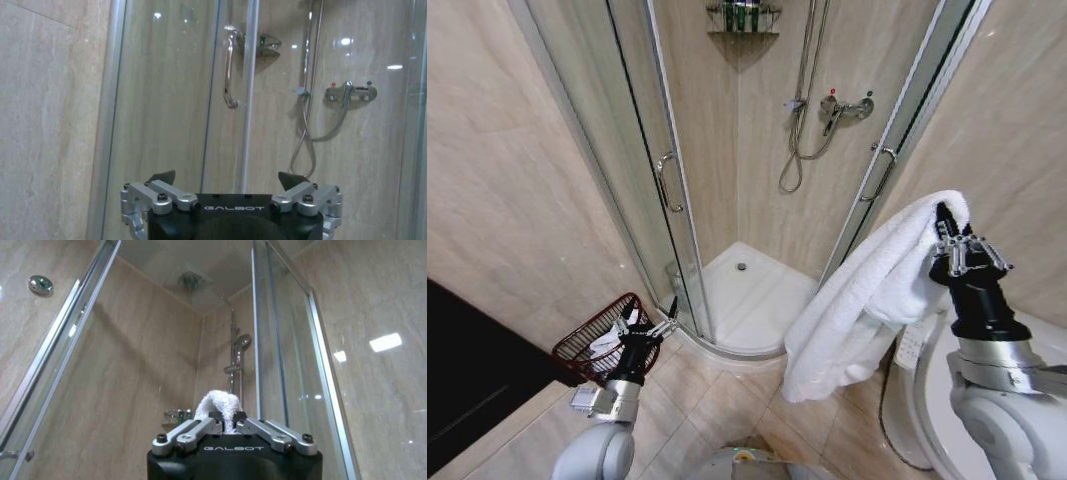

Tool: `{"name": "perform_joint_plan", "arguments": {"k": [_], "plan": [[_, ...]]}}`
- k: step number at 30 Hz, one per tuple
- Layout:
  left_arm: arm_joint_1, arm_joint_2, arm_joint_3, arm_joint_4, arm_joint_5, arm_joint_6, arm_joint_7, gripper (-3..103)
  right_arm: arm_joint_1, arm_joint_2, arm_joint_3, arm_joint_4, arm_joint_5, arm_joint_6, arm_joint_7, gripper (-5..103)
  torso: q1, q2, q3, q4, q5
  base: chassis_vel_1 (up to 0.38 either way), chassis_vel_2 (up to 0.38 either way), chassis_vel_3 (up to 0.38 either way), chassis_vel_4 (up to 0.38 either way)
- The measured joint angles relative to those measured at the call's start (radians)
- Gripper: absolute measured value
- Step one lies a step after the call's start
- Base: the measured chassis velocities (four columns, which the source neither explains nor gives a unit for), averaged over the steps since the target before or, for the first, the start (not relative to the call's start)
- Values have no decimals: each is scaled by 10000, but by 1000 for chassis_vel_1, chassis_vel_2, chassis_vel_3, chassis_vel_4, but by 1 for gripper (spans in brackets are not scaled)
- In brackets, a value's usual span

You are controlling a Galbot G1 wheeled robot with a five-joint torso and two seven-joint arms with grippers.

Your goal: Discard the used towel into the hamper.

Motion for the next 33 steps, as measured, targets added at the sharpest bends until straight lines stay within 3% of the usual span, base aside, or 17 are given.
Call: {"name": "perform_joint_plan", "arguments": {"k": [33], "plan": [[0, 0, 0, 0, 0, 0, 0, 100, -112, 22, -6, 0, 184, -5, 1, 5, 833, 1815, 981, 0, 0, 0, 0, 0, 0]]}}
